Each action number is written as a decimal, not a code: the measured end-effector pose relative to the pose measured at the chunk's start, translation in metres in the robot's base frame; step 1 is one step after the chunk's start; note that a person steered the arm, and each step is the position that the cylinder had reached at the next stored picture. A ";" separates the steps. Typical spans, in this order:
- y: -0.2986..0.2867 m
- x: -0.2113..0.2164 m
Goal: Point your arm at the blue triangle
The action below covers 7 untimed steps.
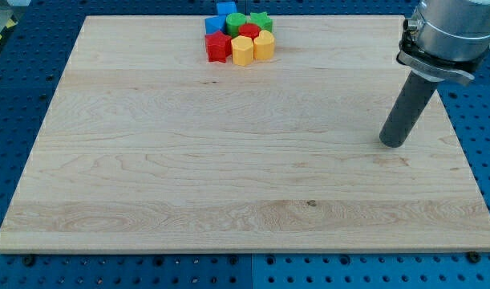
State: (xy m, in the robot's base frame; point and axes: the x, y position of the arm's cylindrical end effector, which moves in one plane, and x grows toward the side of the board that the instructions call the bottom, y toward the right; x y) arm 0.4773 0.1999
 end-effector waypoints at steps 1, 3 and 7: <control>-0.003 -0.002; -0.112 -0.041; -0.311 -0.173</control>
State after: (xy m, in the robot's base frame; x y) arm 0.3038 -0.1109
